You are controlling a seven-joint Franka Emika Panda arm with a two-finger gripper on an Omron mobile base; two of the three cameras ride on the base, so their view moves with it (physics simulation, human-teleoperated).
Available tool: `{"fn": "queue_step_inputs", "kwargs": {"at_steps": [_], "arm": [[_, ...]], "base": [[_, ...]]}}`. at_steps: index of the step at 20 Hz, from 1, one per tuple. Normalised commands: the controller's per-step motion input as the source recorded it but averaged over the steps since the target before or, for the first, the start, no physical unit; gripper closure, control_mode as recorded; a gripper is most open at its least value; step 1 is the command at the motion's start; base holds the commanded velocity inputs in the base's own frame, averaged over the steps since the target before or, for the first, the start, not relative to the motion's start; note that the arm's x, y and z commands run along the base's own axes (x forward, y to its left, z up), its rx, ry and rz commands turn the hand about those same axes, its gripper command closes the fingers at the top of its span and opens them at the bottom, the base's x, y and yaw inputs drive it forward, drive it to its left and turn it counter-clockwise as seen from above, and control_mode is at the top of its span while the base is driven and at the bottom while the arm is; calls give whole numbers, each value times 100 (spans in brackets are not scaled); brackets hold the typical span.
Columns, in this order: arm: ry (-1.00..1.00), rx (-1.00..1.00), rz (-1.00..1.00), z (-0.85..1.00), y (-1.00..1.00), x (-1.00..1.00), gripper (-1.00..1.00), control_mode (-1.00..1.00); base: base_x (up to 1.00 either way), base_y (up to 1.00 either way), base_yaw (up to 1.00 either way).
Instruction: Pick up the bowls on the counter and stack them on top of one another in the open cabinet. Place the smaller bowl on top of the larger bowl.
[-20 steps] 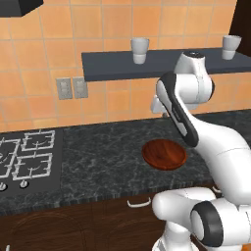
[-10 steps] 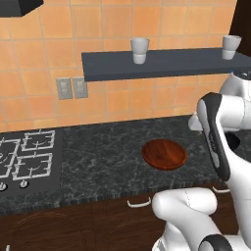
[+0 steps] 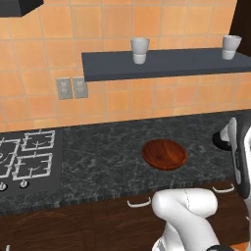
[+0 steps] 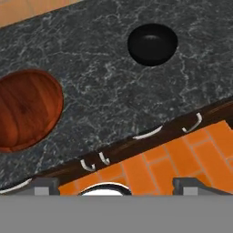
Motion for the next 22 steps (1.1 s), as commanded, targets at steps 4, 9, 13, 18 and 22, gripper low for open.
{"fn": "queue_step_inputs", "kwargs": {"at_steps": [4, 9, 13, 18, 22], "arm": [[0, 0, -15, 1, -100, 14, -100, -100], [0, 0, -6, -1, -100, 67, -100, -100], [0, -12, 3, -40, -68, 100, -100, -100], [-4, -5, 9, -46, -4, 96, -100, -100], [0, -3, 14, -50, 16, 64, -100, -100]], "base": [[0, 0, 0], [0, 0, 0], [0, 0, 0], [0, 0, 0], [0, 0, 0]]}}
